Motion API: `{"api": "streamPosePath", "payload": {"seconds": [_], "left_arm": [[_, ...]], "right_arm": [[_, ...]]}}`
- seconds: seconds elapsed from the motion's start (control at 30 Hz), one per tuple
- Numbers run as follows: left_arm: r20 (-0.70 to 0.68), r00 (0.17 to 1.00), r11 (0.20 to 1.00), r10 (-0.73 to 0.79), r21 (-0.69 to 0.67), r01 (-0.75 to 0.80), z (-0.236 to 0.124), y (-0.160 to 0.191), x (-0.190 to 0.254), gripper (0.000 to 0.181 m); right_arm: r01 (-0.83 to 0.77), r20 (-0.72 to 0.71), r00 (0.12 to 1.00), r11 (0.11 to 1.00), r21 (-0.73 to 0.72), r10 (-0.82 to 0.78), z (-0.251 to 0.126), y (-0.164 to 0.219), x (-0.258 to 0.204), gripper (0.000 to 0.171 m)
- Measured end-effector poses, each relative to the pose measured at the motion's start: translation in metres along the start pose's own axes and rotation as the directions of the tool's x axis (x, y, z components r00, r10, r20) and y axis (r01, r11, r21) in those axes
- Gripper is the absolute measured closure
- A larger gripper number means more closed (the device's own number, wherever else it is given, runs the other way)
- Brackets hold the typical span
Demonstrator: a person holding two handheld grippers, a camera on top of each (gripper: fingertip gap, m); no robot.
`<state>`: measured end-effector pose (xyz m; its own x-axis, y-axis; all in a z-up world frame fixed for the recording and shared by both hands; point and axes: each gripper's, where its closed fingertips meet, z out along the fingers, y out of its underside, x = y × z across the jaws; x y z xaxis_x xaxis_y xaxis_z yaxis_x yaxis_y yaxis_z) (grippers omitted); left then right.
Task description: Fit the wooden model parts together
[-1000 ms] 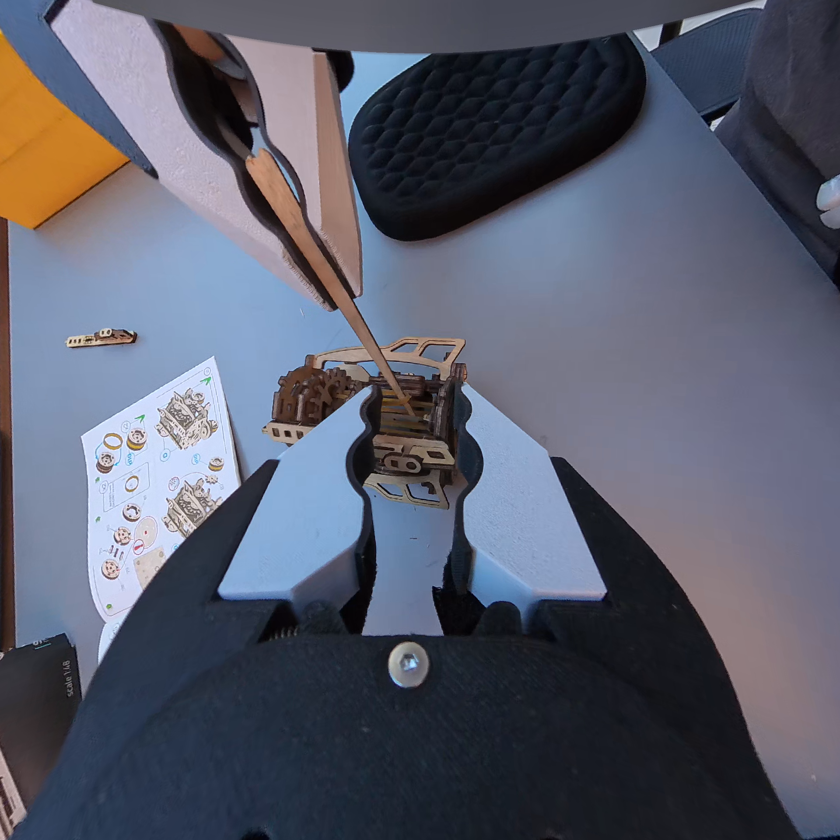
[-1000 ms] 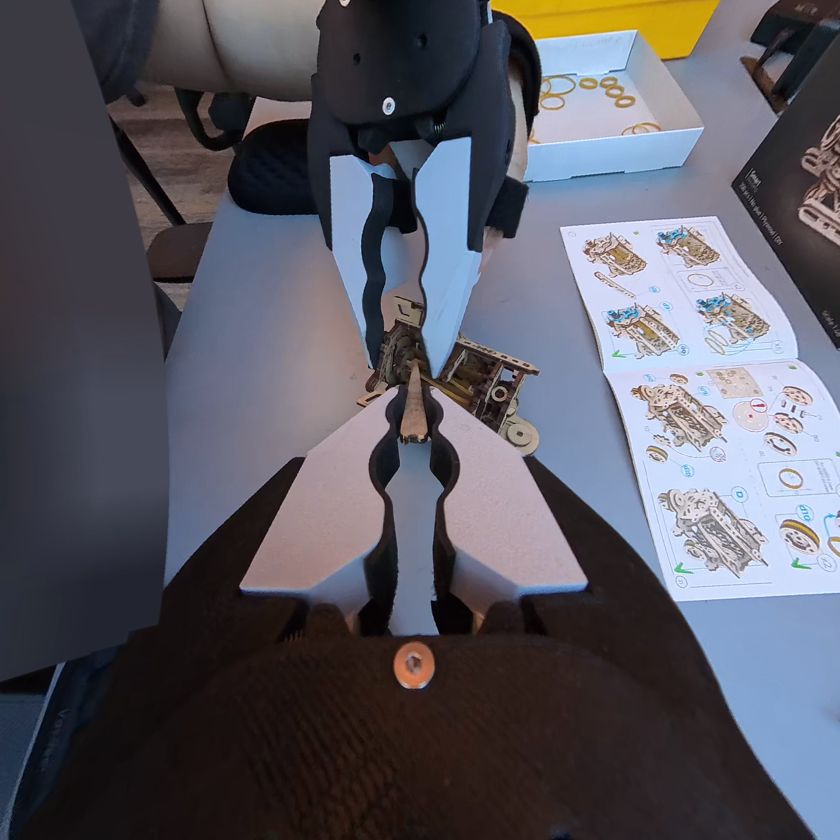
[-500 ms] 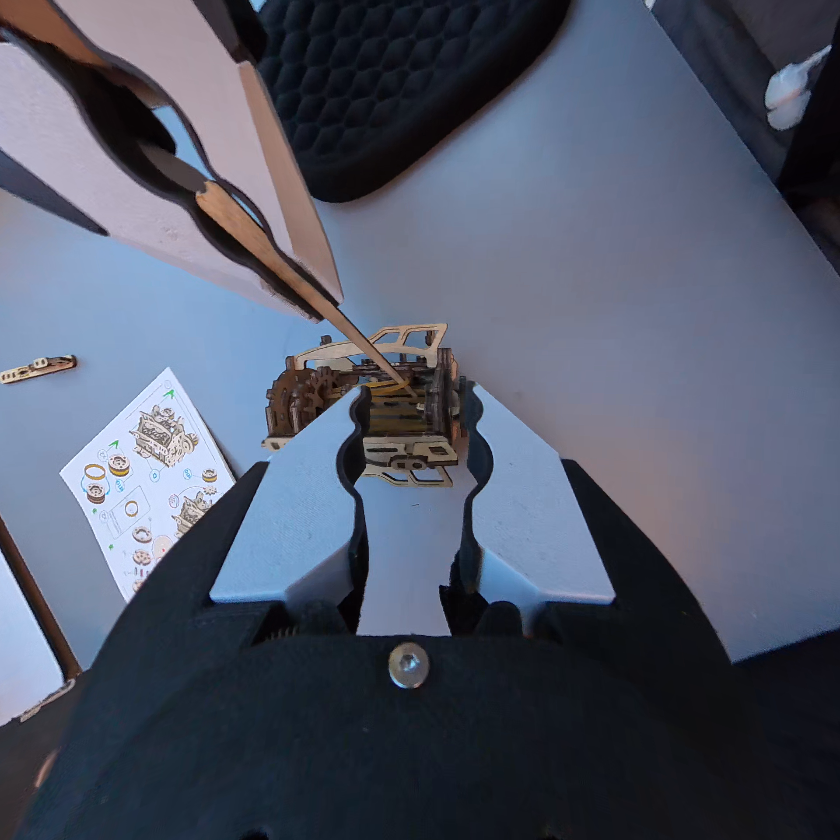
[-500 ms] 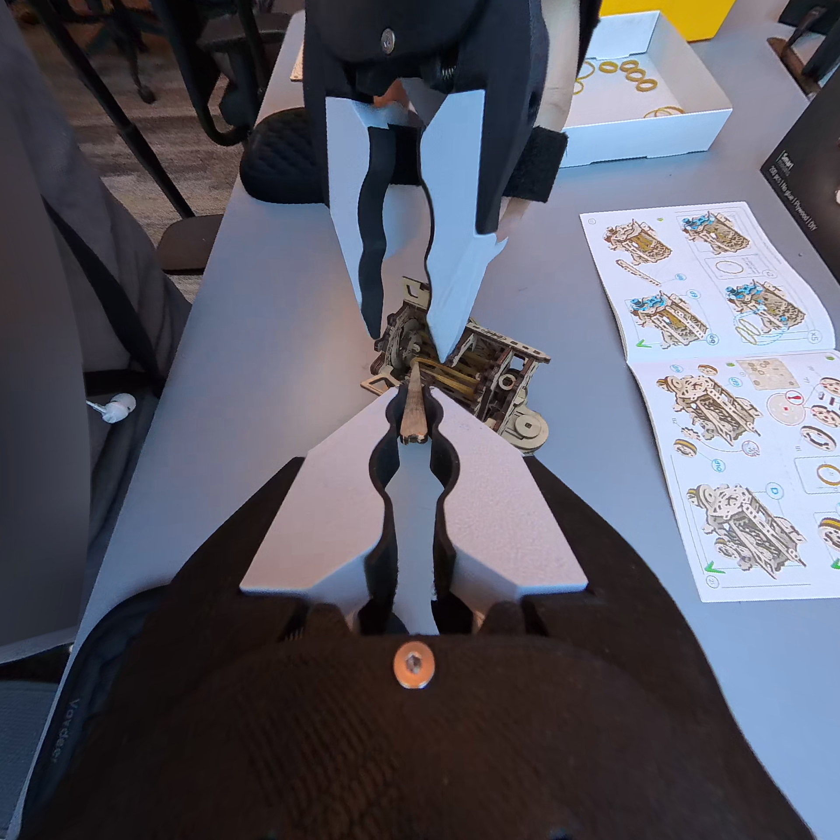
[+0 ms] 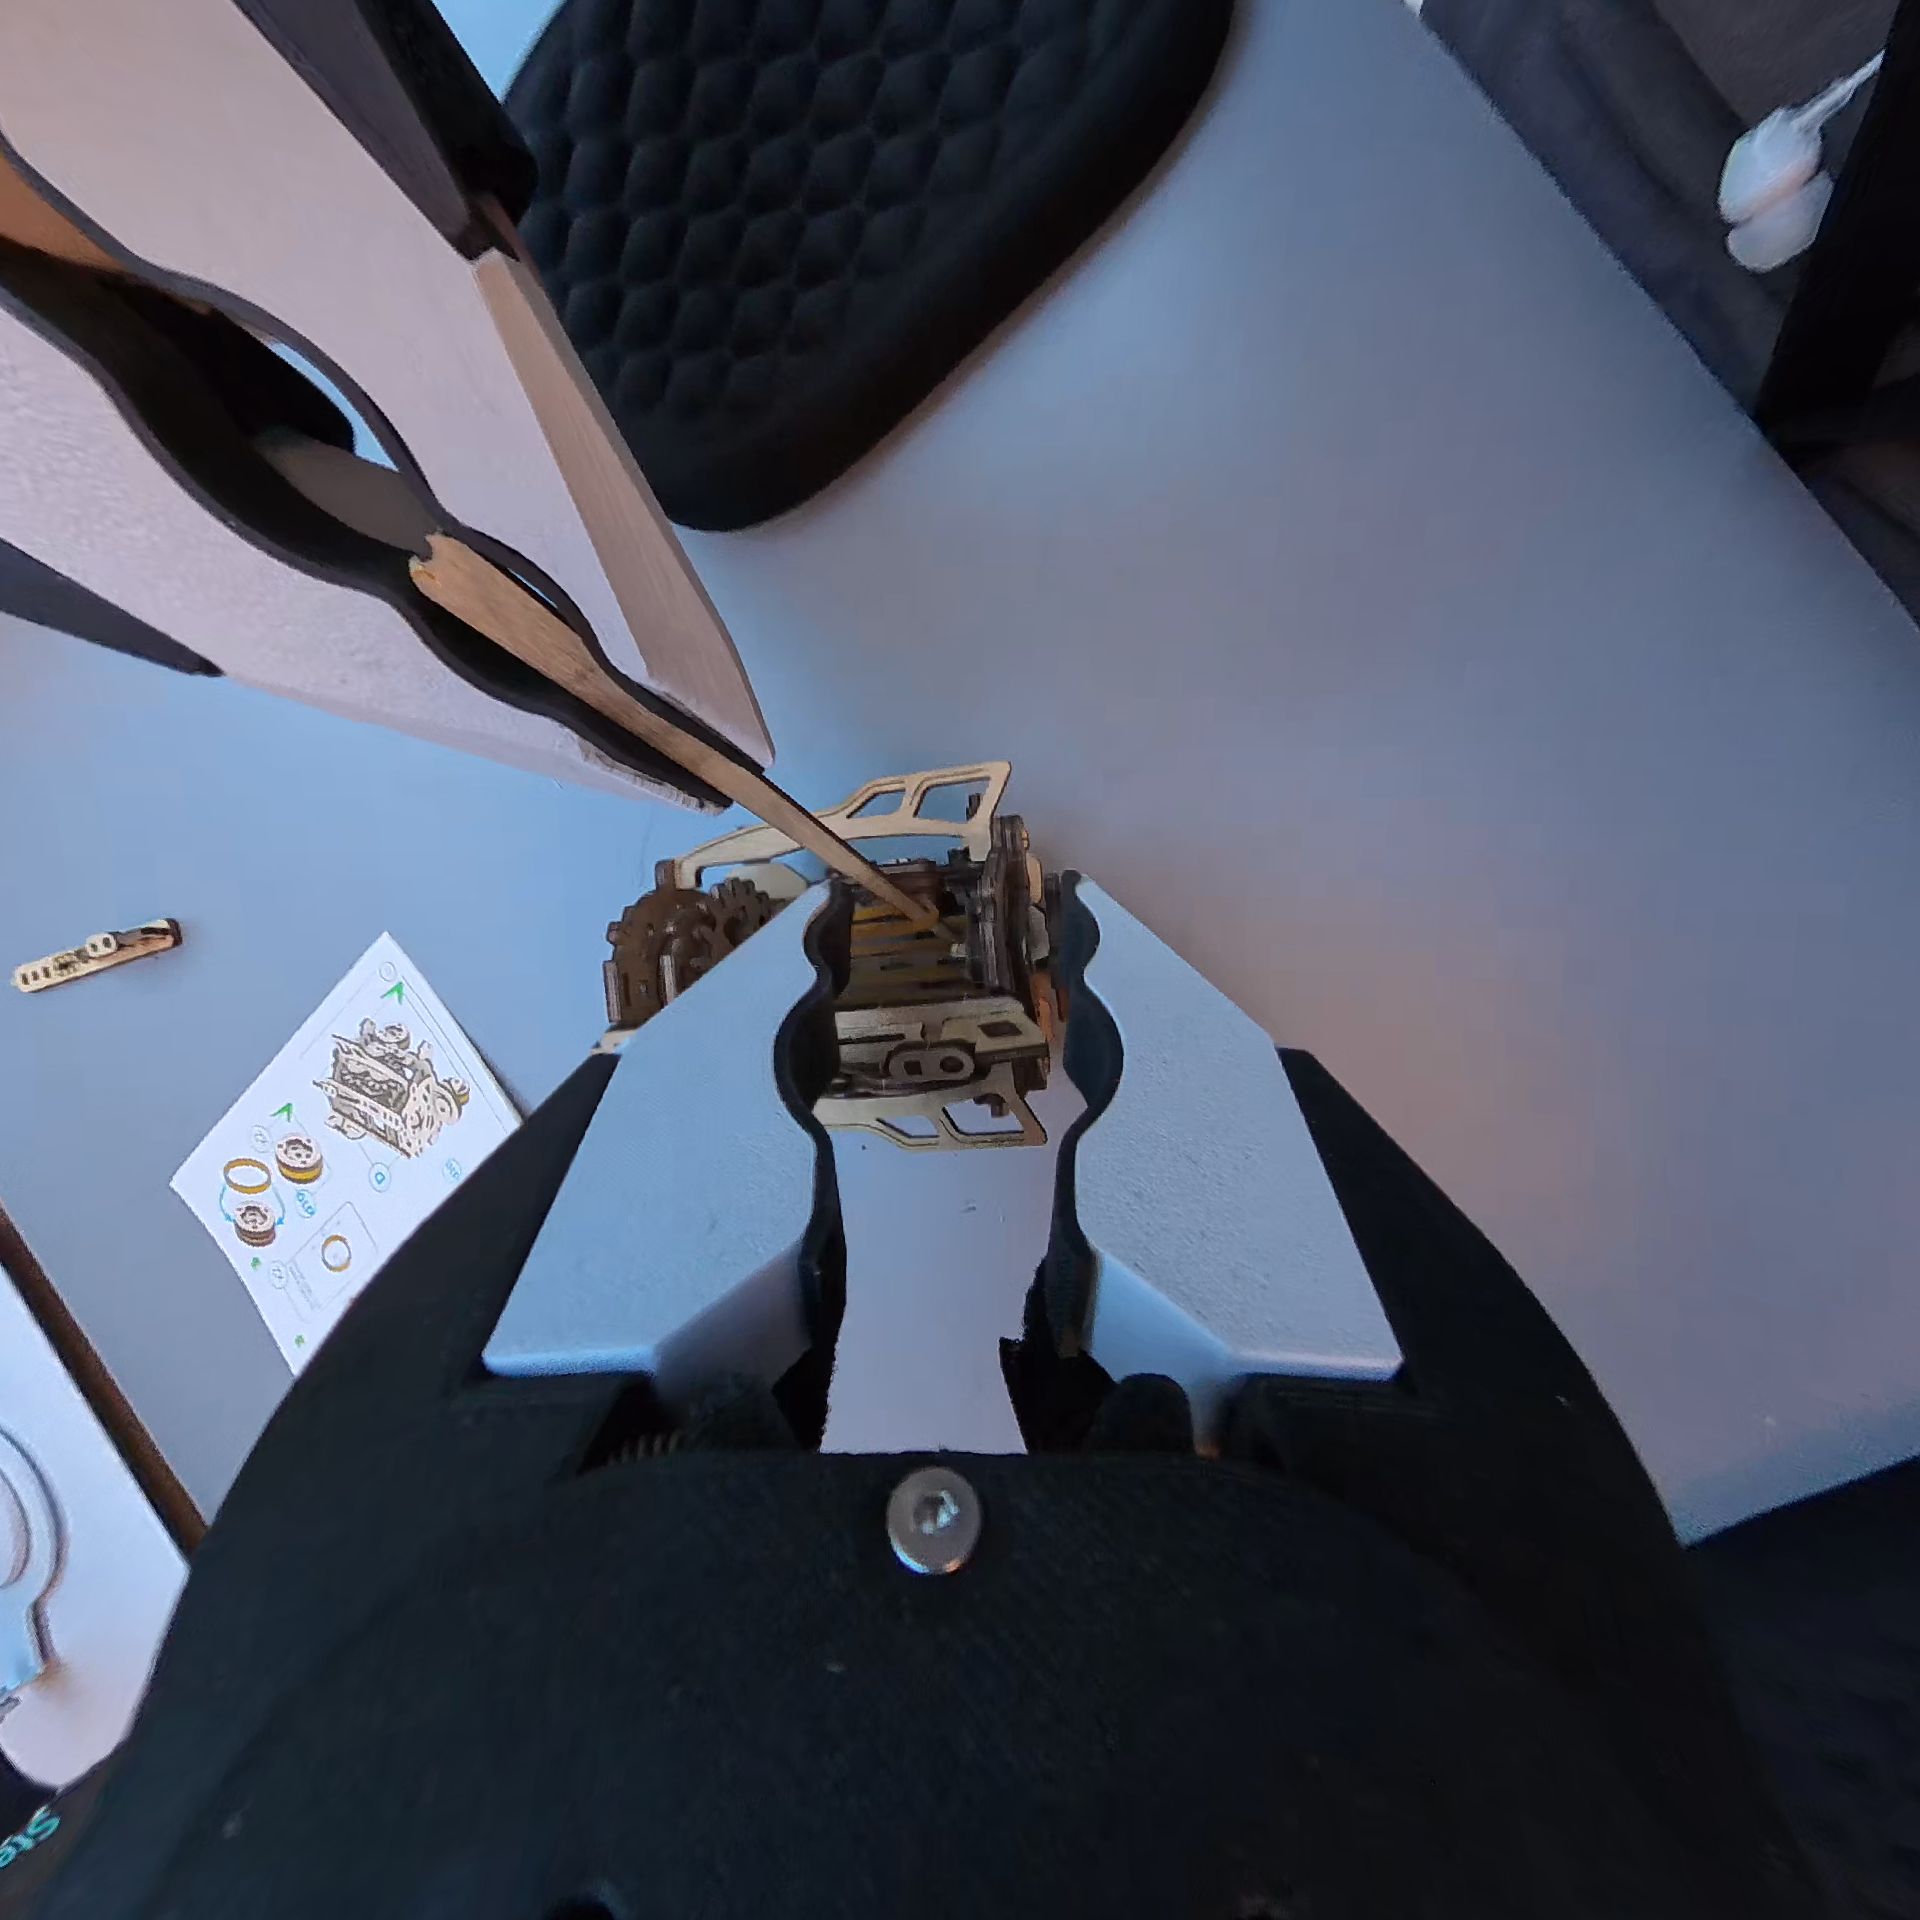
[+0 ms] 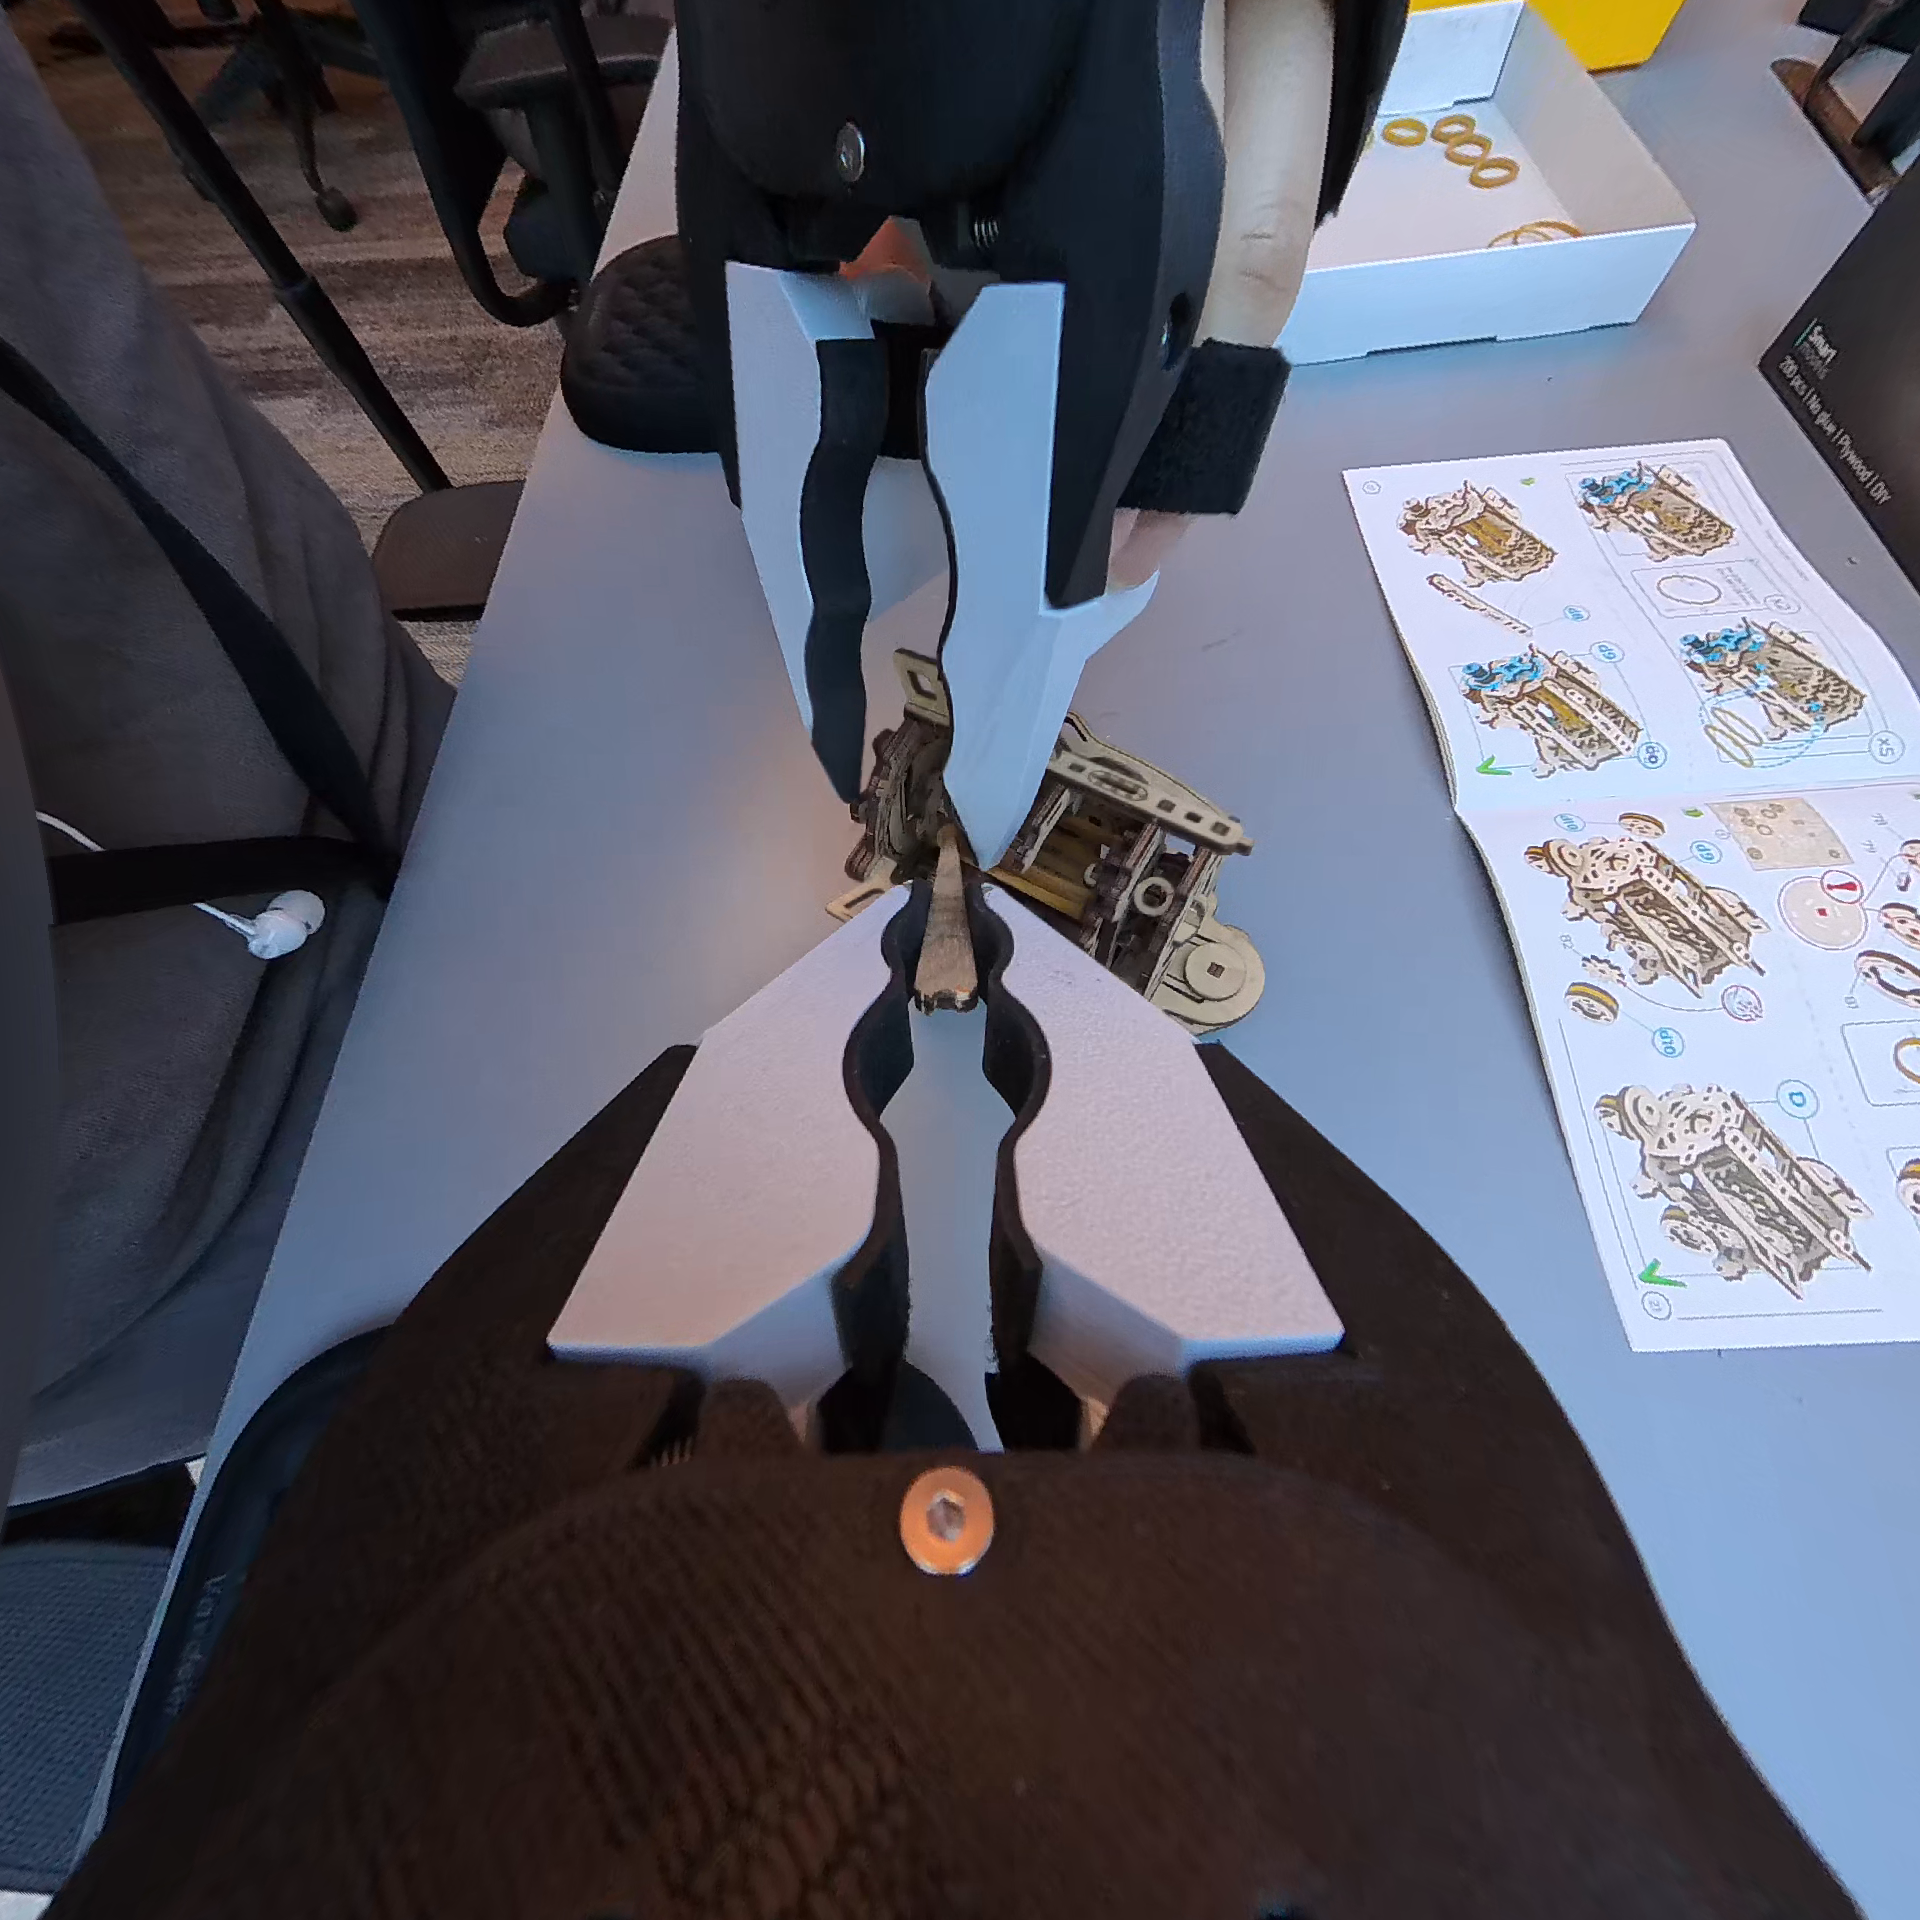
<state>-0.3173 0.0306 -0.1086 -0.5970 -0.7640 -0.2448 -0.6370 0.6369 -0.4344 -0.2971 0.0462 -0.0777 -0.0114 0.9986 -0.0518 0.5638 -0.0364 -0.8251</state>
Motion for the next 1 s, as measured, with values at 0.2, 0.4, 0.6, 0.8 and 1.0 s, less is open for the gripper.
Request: {"api": "streamPosePath", "payload": {"seconds": [0.2,0.4,0.6,0.8,1.0], "left_arm": [[-0.021,1.0,1.0,0.0,0.023,0.001,0.0,0.001,0.002,0.151],[-0.066,0.997,0.999,-0.038,0.021,0.039,0.001,0.006,0.004,0.153],[-0.06,0.997,0.998,-0.055,0.019,0.056,0.002,0.006,0.004,0.153],[-0.028,0.997,0.997,-0.079,0.021,0.079,0.002,0.007,0.003,0.154],[-0.004,0.996,0.996,-0.086,0.018,0.086,0.001,0.007,0.004,0.155]], "right_arm": [[-0.005,0.015,1.0,1.0,0.013,0.004,0.0,-0.001,-0.001,0.166],[-0.005,0.021,1.0,0.999,0.038,0.004,-0.002,-0.004,0.0,0.166],[-0.017,0.025,1.0,0.998,0.054,0.016,0.0,-0.006,-0.001,0.166],[-0.014,-0.008,1.0,0.999,0.051,0.014,0.001,-0.006,-0.002,0.166],[-0.025,-0.02,0.999,0.998,0.066,0.026,0.0,-0.006,-0.002,0.166]]}}
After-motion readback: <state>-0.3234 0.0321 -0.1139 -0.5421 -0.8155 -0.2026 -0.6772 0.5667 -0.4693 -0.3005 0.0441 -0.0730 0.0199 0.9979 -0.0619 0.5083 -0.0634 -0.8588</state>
